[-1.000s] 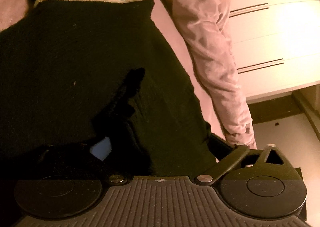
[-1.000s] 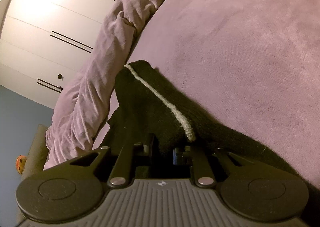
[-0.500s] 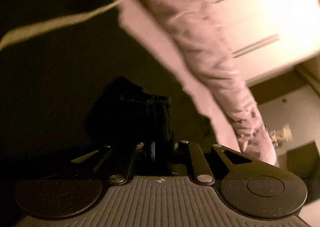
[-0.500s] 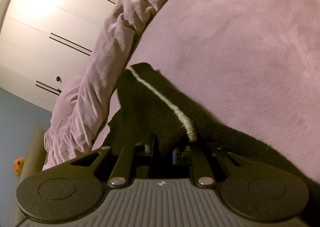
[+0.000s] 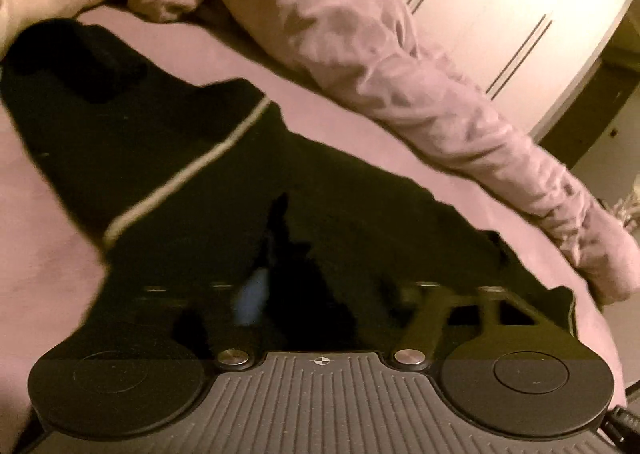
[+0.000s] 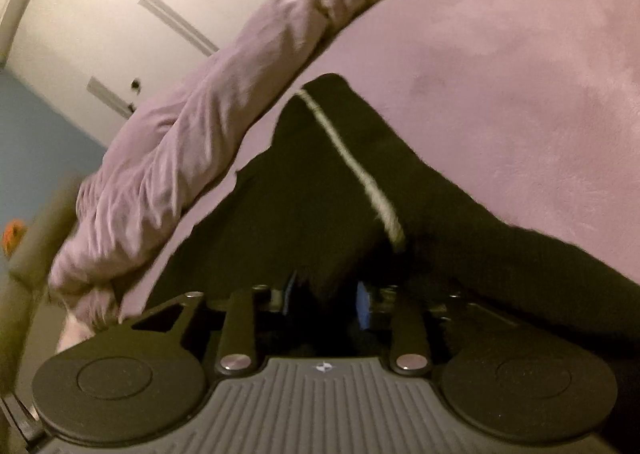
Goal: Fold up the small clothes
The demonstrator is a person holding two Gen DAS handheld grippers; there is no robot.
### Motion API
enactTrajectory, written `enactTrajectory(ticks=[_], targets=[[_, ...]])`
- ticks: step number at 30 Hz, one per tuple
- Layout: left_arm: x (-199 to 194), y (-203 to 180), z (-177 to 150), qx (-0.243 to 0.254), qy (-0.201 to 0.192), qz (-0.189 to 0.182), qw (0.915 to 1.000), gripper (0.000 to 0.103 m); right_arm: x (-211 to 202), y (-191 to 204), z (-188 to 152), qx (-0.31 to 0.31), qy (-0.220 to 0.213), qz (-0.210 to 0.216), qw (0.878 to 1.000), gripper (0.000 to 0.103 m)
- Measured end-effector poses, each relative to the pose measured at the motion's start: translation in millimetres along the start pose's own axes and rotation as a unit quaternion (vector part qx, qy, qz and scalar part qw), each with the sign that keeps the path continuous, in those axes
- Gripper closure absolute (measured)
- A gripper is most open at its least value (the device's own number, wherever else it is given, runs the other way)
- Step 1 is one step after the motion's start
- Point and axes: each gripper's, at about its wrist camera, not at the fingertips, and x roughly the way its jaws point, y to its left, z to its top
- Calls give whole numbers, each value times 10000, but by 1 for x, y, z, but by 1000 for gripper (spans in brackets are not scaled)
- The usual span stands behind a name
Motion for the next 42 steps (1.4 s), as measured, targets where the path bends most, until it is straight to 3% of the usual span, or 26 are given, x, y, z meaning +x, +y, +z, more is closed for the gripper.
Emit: enactTrajectory(ticks=[2, 5, 8, 12, 16, 19, 20, 22, 23, 24, 25, 26, 27, 28, 30, 33, 36, 38, 42], targets=[[-8, 16, 1, -224, -37, -39, 9997, 20, -11, 4, -10, -340, 31, -86, 9994, 73], [-18, 41, 6, -736, -47, -155, 9972, 8, -23, 10, -25, -783, 82, -226, 9966, 73], [-28, 58, 21, -763, -187, -45, 9969, 8, -31, 23, -38, -1124, 23, -373, 9930, 72], [-30, 82, 56, -592, -435, 441, 9963, 8, -30, 31, -53, -1150, -22, -383, 9926, 64], [-21, 124, 99, -1306, -640, 444, 9884, 8, -29, 39, -65, -1391, -194, -534, 9886, 60], [-2, 150, 129, -1734, -655, 648, 9805, 8, -28, 41, -67, -1366, -245, -579, 9886, 57], [6, 160, 135, -1931, -663, 714, 9763, 10, -27, 42, -68, -1380, -257, -594, 9883, 55], [23, 176, 143, -2202, -592, 731, 9709, 28, -26, 46, -71, -1455, -287, -660, 9867, 53], [31, 183, 146, -2356, -504, 702, 9680, 50, -25, 48, -72, -1526, -300, -693, 9854, 51], [39, 190, 147, -2506, -403, 641, 9651, 60, -24, 50, -74, -1586, -312, -717, 9842, 50], [45, 196, 147, -2640, -322, 630, 9619, 61, -23, 52, -76, -1635, -324, -755, 9831, 49], [50, 201, 146, -2748, -267, 650, 9589, 67, -22, 54, -76, -1663, -328, -785, 9824, 47], [49, 207, 142, -2789, -243, 654, 9578, 80, -22, 55, -77, -1657, -328, -779, 9825, 44], [49, 209, 140, -2821, -232, 714, 9564, 81, -21, 55, -76, -1636, -327, -763, 9830, 43], [44, 209, 134, -2810, -335, 671, 9568, 84, -21, 55, -75, -1580, -327, -750, 9841, 43], [22, 187, 128, -2128, -702, 543, 9731, 86, -22, 54, -73, -1527, -310, -698, 9853, 43], [-4, 150, 122, -1455, -1048, 443, 9828, 86, -27, 51, -72, -1411, -300, -600, 9877, 43], [-18, 121, 117, -1240, -1261, 273, 9839, 86, -32, 49, -72, -1257, -312, -524, 9902, 43], [-34, 58, 99, -1296, -1478, -138, 9804, 86, -45, 46, -73, -1032, -333, -350, 9935, 43]])
